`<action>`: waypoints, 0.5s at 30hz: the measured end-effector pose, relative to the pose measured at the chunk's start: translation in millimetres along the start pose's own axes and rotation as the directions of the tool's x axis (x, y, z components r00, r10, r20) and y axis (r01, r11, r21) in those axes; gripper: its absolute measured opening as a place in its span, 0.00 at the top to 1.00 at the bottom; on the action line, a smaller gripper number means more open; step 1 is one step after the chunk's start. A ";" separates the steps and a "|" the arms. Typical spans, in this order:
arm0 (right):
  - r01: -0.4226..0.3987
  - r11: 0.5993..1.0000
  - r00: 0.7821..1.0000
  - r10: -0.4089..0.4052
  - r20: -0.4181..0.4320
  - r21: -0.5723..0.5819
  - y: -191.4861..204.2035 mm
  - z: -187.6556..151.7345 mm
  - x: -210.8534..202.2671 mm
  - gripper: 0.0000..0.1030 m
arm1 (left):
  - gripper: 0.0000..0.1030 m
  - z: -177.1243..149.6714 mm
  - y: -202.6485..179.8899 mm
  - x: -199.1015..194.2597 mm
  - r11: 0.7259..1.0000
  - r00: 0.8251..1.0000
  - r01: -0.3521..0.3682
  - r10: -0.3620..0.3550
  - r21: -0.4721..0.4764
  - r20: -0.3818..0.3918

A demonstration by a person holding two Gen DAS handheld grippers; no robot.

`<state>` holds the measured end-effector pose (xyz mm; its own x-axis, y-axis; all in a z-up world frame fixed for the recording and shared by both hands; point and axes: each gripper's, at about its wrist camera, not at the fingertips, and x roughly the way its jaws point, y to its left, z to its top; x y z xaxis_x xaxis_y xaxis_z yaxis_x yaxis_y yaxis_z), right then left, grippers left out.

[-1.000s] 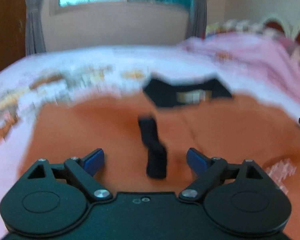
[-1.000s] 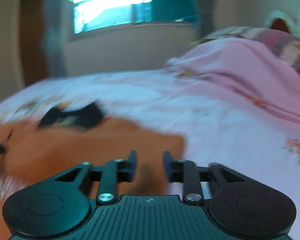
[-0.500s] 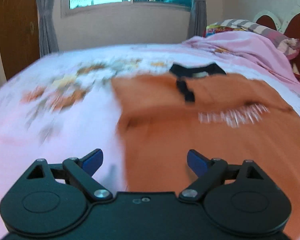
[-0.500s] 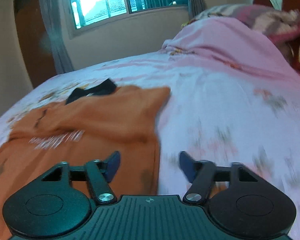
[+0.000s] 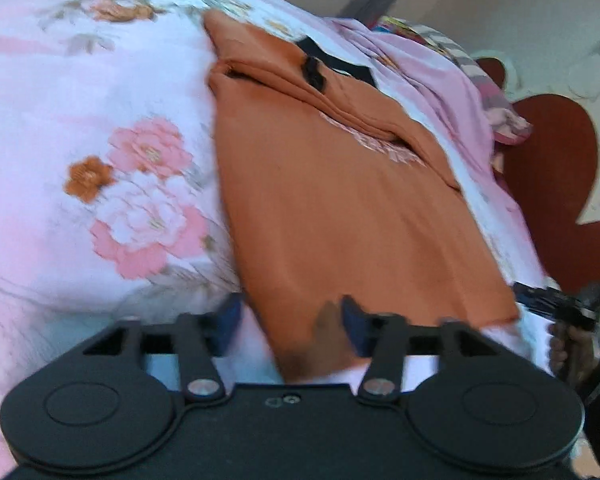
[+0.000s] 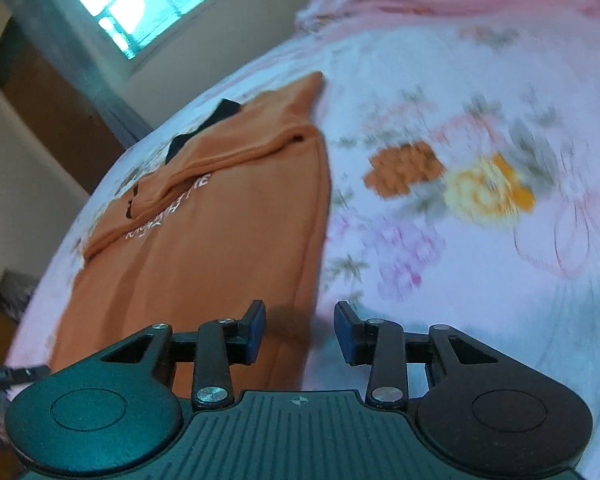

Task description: Fold small clothes

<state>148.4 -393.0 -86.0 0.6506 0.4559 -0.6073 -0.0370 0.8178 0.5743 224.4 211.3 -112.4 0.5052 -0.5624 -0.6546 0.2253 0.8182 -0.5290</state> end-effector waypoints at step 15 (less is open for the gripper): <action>-0.230 0.954 0.968 0.244 -0.052 0.193 -22.9 -11.8 7.6 0.44 | 0.55 -17.7 39.6 9.0 0.948 0.976 0.207 -0.181 -0.243 0.122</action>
<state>145.2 -404.1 -110.2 0.5816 0.6595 -0.4761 -0.0386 0.6070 0.7937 223.2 236.5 -148.8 0.5538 -0.6826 -0.4768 0.1155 0.6301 -0.7679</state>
